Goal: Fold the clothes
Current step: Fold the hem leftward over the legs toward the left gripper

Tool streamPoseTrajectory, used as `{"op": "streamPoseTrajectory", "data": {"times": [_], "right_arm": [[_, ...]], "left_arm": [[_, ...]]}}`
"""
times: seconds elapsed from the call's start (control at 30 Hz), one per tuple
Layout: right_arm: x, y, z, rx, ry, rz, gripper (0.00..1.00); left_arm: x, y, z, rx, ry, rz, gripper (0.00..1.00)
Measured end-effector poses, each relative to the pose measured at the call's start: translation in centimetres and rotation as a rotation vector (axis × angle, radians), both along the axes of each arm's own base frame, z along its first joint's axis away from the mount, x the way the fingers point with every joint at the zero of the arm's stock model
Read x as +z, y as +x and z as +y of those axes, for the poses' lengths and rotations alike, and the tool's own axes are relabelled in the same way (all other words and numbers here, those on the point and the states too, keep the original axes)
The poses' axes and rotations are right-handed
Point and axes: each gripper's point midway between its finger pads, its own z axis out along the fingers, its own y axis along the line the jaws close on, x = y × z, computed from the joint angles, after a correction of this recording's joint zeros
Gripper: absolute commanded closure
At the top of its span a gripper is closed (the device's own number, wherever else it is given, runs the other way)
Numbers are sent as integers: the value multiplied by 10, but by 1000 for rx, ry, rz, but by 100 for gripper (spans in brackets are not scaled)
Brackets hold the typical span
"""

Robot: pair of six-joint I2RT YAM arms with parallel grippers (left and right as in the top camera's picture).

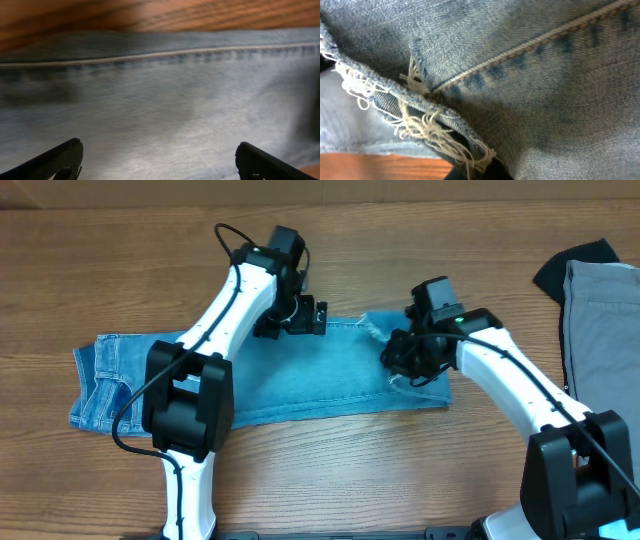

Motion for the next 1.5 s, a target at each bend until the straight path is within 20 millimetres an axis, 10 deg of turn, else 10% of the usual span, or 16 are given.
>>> {"op": "streamPoseTrajectory", "data": {"times": [0.27,0.43,0.67,0.83,1.2,1.5], "right_arm": [[-8,-17,32,53,39,14,91],[-14,-19,35,37,50,20,38],[-15,-16,32,22,38,16,19],[-10,-15,-4,-18,-27,70,7],[18,33,-148,-241,-170,-12,0],[2,22,-139,-72,-24,-42,0]], "left_arm": [[0,3,7,32,2,2,0],[0,3,7,32,2,3,0],[0,3,7,32,2,2,0],[0,3,7,35,2,3,0],[0,3,7,35,2,2,0],[0,3,7,35,2,2,0]]}}
